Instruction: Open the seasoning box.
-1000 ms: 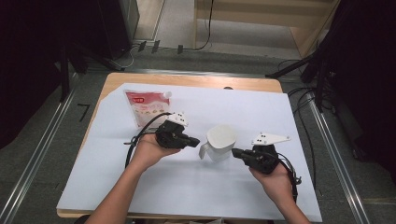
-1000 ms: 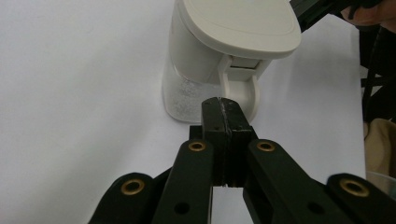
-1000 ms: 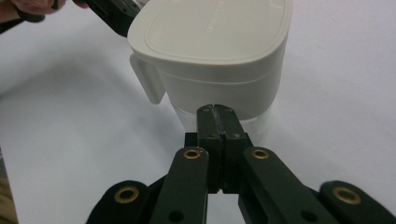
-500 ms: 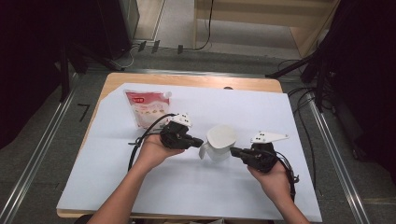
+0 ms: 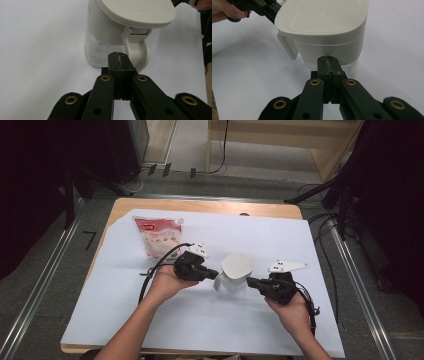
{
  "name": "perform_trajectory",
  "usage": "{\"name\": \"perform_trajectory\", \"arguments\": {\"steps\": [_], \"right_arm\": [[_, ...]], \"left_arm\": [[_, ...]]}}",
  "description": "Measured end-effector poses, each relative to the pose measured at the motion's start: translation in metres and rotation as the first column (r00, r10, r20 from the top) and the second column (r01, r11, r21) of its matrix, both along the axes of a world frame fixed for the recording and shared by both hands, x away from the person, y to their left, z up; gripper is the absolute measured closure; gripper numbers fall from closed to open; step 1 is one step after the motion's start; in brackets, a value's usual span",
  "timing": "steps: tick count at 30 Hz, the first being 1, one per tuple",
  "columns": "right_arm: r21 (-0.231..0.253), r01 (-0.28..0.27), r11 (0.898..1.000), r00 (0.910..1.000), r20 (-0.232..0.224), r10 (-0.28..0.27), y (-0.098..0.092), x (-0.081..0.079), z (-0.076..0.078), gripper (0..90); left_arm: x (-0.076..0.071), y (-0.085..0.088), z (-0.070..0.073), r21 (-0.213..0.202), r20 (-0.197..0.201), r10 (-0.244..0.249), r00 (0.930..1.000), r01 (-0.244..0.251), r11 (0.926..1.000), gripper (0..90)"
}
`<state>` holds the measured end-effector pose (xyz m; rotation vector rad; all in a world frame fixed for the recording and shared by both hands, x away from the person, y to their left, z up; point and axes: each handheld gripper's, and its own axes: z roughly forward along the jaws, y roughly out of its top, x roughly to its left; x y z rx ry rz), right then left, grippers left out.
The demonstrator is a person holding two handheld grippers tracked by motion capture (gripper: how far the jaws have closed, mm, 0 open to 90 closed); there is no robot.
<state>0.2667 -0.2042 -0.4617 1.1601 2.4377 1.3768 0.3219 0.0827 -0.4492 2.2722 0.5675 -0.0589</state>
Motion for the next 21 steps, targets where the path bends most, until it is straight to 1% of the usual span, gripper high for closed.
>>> {"name": "perform_trajectory", "arguments": {"steps": [1,5,9,10,12,14,16,19,21], "right_arm": [[-0.002,0.003,1.0,1.0,0.003,-0.003,-0.0001,0.0002,0.0,90.0],[-0.003,0.005,1.0,1.0,0.002,-0.005,-0.0002,0.0016,0.0,90.0],[-0.004,0.01,1.0,0.9999,0.005,-0.01,-0.0008,0.0032,-0.0001,90.0],[-0.005,0.012,1.0,0.9999,0.006,-0.012,-0.0011,0.0036,-0.0001,90.0],[-0.003,0.015,1.0,0.9999,0.004,-0.015,-0.0014,0.0043,-0.0002,90.0],[0.004,0.014,1.0,0.9999,-0.004,-0.014,-0.0017,0.0053,-0.0007,90.0],[0.003,0.018,1.0,0.9998,-0.002,-0.018,-0.0015,0.0053,-0.0007,90.0],[0.0,0.03,1.0,0.9995,-0.002,-0.03,-0.0011,0.0061,-0.0006,90.0],[0.0,0.037,0.999,0.9993,-0.005,-0.037,-0.0009,0.0068,-0.0007,90.0]], "left_arm": [[-0.0003,-0.0001,0.0003,0.006,0.001,0.001,1.0,-0.001,1.0,90.0],[-0.002,-0.0012,0.0001,0.001,0.005,-0.006,1.0,0.006,1.0,90.0],[-0.0036,-0.0017,0.0002,0.003,0.0,-0.006,1.0,0.006,1.0,90.0],[-0.0048,-0.0023,-0.0003,-0.004,0.002,0.001,1.0,-0.001,1.0,90.0],[-0.0055,-0.0025,-0.0002,-0.005,-0.002,0.005,1.0,-0.005,1.0,90.0],[-0.0057,-0.0023,-0.0001,-0.004,-0.004,-0.003,1.0,0.003,1.0,90.0],[-0.0062,-0.0025,0.0003,-0.005,-0.006,-0.006,1.0,0.006,1.0,90.0],[-0.0078,-0.0036,0.0009,0.001,0.0,-0.012,0.9999,0.012,0.9999,90.0],[-0.0089,-0.0049,0.0007,0.0,0.0,-0.006,1.0,0.006,1.0,90.0]]}}
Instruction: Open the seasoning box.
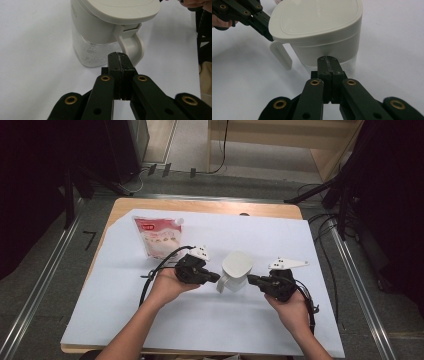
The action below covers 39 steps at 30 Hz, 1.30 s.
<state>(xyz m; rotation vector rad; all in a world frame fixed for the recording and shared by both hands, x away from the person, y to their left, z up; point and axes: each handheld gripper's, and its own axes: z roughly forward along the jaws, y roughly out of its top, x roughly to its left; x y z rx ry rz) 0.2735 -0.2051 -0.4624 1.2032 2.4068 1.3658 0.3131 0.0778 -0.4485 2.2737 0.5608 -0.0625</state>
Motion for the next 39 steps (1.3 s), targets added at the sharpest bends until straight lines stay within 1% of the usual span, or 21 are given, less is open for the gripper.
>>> {"name": "perform_trajectory", "arguments": {"steps": [4,5,6,7,9,10,12,15,16,17,21,23,25,26,30,32,33,34,35,38,39], "right_arm": [[-0.001,0.011,1.0,0.9999,-0.002,-0.011,0.0,0.002,0.0,90.0],[-0.002,0.015,1.0,0.9999,0.0,-0.015,0.0,0.003,0.0,90.0],[0.0,0.017,1.0,0.9999,0.0,-0.017,0.0,0.004,0.0,90.0],[0.002,0.015,1.0,0.9999,0.001,-0.015,0.0,0.005,0.0,90.0],[0.006,0.023,1.0,0.9997,-0.003,-0.023,0.0,0.006,0.0,90.0],[0.009,0.028,1.0,0.9996,-0.007,-0.028,0.0,0.007,0.0,90.0],[0.003,0.026,1.0,0.9997,-0.001,-0.026,0.001,0.009,0.0,90.0],[-0.002,0.032,0.999,0.9995,-0.007,-0.032,0.0,0.011,0.001,90.0],[-0.003,0.031,1.0,0.9995,-0.005,-0.031,0.0,0.011,0.0,90.0],[-0.005,0.033,0.999,0.9994,-0.008,-0.033,0.0,0.011,0.001,90.0],[-0.015,0.036,0.999,0.9993,-0.008,-0.036,0.001,0.013,0.001,90.0],[-0.021,0.034,0.999,0.9994,-0.006,-0.034,0.003,0.013,0.0,90.0],[-0.032,0.036,0.999,0.9993,-0.006,-0.036,0.004,0.013,0.0,90.0],[-0.036,0.035,0.999,0.9994,0.003,-0.035,0.005,0.013,0.0,90.0],[-0.035,0.049,0.998,0.9988,0.004,-0.049,0.003,0.017,0.0,90.0],[-0.025,0.061,0.998,0.9982,-0.001,-0.061,0.002,0.02,0.001,90.0],[-0.023,0.068,0.997,0.9977,0.004,-0.068,0.001,0.023,0.001,90.0],[-0.02,0.077,0.997,0.997,-0.002,-0.077,0.0,0.025,0.001,90.0],[-0.021,0.075,0.997,0.9972,0.005,-0.074,0.0,0.026,0.001,90.0],[-0.022,0.082,0.996,0.9966,-0.002,-0.082,0.0,0.028,0.001,90.0],[-0.022,0.082,0.996,0.9967,0.004,-0.082,0.0,0.03,0.0,90.0]], "left_arm": [[-0.002,-0.001,0.0,0.002,0.0,-0.002,1.0,0.002,1.0,90.0],[-0.003,-0.001,0.001,-0.004,-0.004,0.0,1.0,0.0,1.0,90.0],[-0.003,-0.001,0.001,-0.02,-0.012,-0.001,0.9999,0.0,0.9998,90.0],[-0.003,-0.001,0.001,-0.021,-0.017,-0.003,0.9999,0.002,0.9998,90.0],[-0.004,-0.002,0.0,-0.017,-0.01,-0.004,0.9999,0.004,0.9998,90.0],[-0.004,-0.004,0.0,-0.006,-0.007,-0.003,1.0,0.003,1.0,90.0],[-0.005,-0.005,0.0,-0.011,-0.008,0.0,1.0,0.0,0.9999,90.0],[-0.006,-0.008,0.0,-0.007,0.006,0.001,1.0,-0.001,1.0,90.0],[-0.006,-0.009,0.001,0.012,0.011,0.001,0.9999,-0.001,0.9999,90.0],[-0.007,-0.01,0.0,-0.006,0.01,0.011,0.9999,-0.011,0.9999,90.0],[-0.009,-0.012,0.0,-0.007,0.017,0.016,0.9997,-0.016,0.9998,90.0],[-0.01,-0.013,0.001,-0.005,0.021,0.008,0.9998,-0.008,1.0,90.0],[-0.012,-0.014,0.001,-0.012,0.023,0.016,0.9996,-0.015,0.9998,90.0],[-0.012,-0.015,0.001,-0.012,0.025,0.015,0.9996,-0.014,0.9998,90.0],[-0.011,-0.018,0.0,-0.005,0.037,0.038,0.9986,-0.038,0.9993,90.0],[-0.011,-0.019,-0.001,-0.003,0.042,0.046,0.9981,-0.046,0.9989,90.0],[-0.011,-0.019,-0.001,0.001,0.04,0.046,0.9981,-0.046,0.9989,90.0],[-0.01,-0.02,-0.002,0.004,0.041,0.049,0.998,-0.049,0.9988,90.0],[-0.01,-0.02,-0.002,0.004,0.041,0.049,0.998,-0.049,0.9988,90.0],[-0.009,-0.022,-0.004,0.009,0.037,0.047,0.9982,-0.048,0.9988,90.0],[-0.01,-0.024,-0.005,0.015,0.045,0.044,0.998,-0.045,0.9989,90.0]]}}
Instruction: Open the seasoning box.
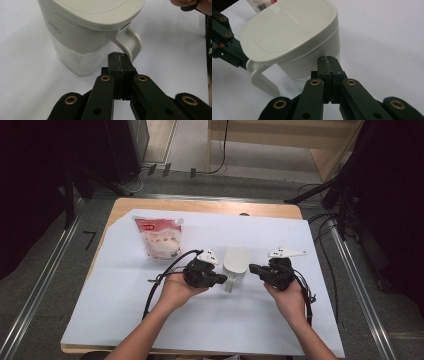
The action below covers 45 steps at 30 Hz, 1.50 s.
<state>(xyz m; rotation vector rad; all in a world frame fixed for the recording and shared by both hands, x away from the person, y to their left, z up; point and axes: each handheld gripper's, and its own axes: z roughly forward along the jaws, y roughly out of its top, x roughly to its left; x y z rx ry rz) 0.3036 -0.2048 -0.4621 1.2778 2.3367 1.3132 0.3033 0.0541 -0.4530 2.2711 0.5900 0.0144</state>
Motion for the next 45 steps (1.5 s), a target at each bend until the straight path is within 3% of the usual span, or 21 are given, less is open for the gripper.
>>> {"name": "perform_trajectory", "arguments": {"steps": [5,14,19,24,30,32,34,45], "right_arm": [[-0.005,-0.007,1.0,1.0,0.001,0.007,0.006,0.005,0.001,90.0],[0.008,-0.003,1.0,0.9999,-0.011,0.003,0.009,0.015,-0.001,90.0],[0.02,-0.012,1.0,0.9998,-0.017,0.013,0.008,0.02,-0.003,90.0],[0.051,-0.012,0.999,0.9999,-0.008,0.012,0.003,0.015,0.005,90.0],[0.03,-0.043,0.999,0.9988,0.026,0.042,0.006,0.005,0.012,90.0],[0.029,-0.053,0.998,0.9986,0.011,0.052,0.005,0.0,0.014,90.0],[0.028,-0.064,0.998,0.9977,0.025,0.064,0.004,-0.006,0.017,90.0],[0.044,-0.09,0.995,0.9953,0.038,0.089,0.004,-0.027,0.023,90.0]], "left_arm": [[-0.005,-0.007,0.001,-0.006,0.023,-0.018,0.9996,0.019,0.9998,90.0],[-0.005,-0.015,-0.002,-0.036,-0.01,0.002,0.9999,-0.002,0.9993,90.0],[-0.004,-0.019,-0.003,-0.047,-0.019,-0.017,0.9997,0.016,0.9988,89.6],[-0.004,-0.011,0.002,-0.045,-0.033,-0.026,0.9991,0.024,0.9987,85.2],[-0.003,0.003,0.007,-0.03,-0.058,-0.033,0.9978,0.031,0.9991,78.0],[-0.002,0.01,0.01,-0.033,-0.068,-0.032,0.9972,0.03,0.999,74.1],[-0.001,0.016,0.011,-0.054,-0.079,-0.027,0.9965,0.023,0.9983,69.6],[0.008,0.04,0.018,-0.043,-0.074,-0.004,0.9973,0.001,0.9991,54.8]]}}
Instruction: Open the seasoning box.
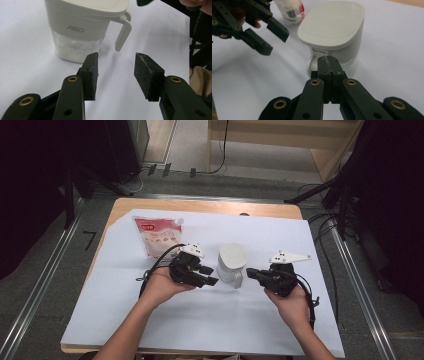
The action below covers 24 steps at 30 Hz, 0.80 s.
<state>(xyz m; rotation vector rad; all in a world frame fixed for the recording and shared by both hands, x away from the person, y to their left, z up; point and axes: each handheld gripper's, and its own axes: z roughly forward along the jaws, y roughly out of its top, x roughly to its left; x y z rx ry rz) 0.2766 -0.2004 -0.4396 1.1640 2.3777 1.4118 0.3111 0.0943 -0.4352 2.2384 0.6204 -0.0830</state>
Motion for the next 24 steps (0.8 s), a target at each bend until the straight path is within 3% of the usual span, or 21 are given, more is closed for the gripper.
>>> {"name": "perform_trajectory", "arguments": {"steps": [11,24], "right_arm": [[-0.017,-0.035,0.999,0.9993,0.014,0.035,0.016,-0.02,-0.001,90.0],[-0.029,-0.076,0.997,0.9971,-0.006,0.075,0.041,-0.029,-0.016,90.0]], "left_arm": [[0.009,0.011,-0.002,-0.015,0.004,0.014,0.9999,-0.014,0.9998,40.3],[0.014,0.021,-0.002,-0.023,-0.008,0.035,0.9994,-0.035,0.9991,39.3]]}}
